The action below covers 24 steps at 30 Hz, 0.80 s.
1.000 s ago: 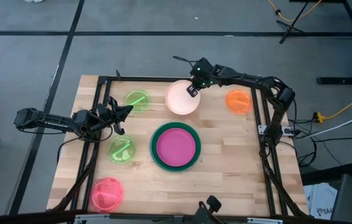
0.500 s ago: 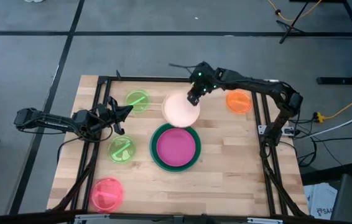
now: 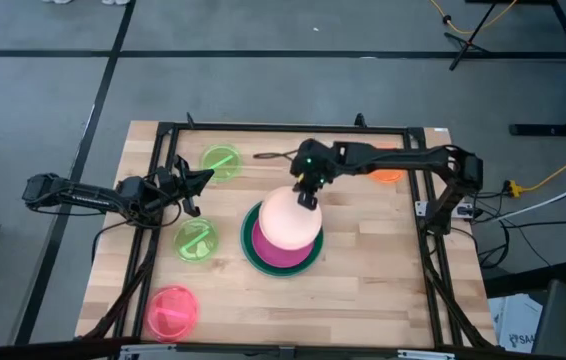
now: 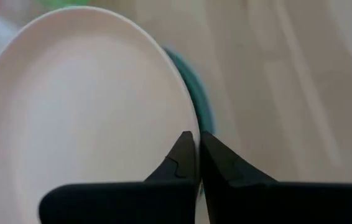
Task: Stack plastic plates
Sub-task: Stack the light orange plate on top of the pink plate
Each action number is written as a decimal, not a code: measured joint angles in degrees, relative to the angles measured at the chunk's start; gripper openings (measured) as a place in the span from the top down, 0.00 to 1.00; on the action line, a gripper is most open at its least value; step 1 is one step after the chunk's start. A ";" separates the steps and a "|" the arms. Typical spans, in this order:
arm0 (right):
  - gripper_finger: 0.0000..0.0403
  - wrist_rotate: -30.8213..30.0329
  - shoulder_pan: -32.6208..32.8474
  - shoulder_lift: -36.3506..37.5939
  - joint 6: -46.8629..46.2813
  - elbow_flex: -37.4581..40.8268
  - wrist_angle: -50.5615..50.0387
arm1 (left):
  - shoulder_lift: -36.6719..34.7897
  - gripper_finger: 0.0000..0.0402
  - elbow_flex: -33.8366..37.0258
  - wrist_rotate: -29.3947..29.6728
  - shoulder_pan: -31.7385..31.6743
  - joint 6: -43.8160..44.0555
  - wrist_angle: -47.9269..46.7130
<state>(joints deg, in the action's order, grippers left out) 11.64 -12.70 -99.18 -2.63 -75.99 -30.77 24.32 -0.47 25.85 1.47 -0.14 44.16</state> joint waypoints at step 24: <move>1.00 -0.54 4.10 -4.71 -2.15 11.02 20.93 | 0.00 0.99 0.00 0.02 -0.02 -0.44 0.06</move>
<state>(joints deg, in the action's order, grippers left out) 11.09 -8.60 -103.89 -4.78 -64.97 -9.84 24.32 -0.47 25.87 1.45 -0.58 44.22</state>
